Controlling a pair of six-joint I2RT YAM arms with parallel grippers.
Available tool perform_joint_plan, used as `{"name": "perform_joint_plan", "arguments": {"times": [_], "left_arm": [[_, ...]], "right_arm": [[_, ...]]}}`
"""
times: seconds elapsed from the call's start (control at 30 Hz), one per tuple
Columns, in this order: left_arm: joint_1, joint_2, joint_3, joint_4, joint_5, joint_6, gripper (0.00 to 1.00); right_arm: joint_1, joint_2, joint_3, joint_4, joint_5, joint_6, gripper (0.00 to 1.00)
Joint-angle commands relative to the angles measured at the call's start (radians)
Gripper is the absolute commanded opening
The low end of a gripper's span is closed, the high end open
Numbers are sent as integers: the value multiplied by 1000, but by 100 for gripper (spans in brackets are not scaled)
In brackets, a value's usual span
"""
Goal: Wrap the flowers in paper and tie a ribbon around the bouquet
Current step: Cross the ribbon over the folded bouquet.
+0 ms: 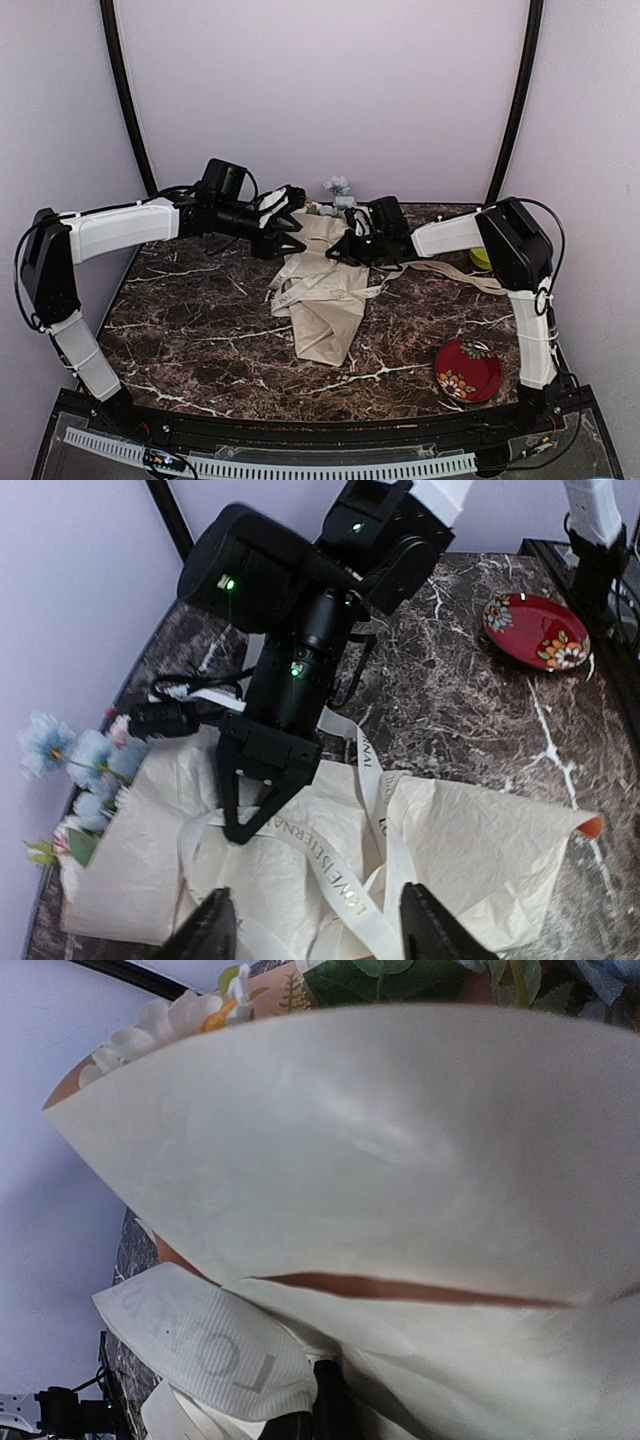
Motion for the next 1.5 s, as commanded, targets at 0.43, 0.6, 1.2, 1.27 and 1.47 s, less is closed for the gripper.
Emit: {"name": "perform_joint_plan", "arguments": {"times": [0.43,0.6,1.2,1.27,1.47], "left_arm": [[-32,185,26,-193,-55,50,50],[-68,188,15,-150,-89,39,40],[-143,274,81,-214,-294,115,32],[-145,285,88,-226,-290,116,32],[-150,310,91,-228,-334,123,30]], "right_arm": [[12,19,24,-25,16,-33,0],[13,15,29,-29,16,-38,0],[12,3,29,-45,21,-55,0],[14,1,27,-46,24,-55,0],[13,-3,26,-53,27,-61,0]]}}
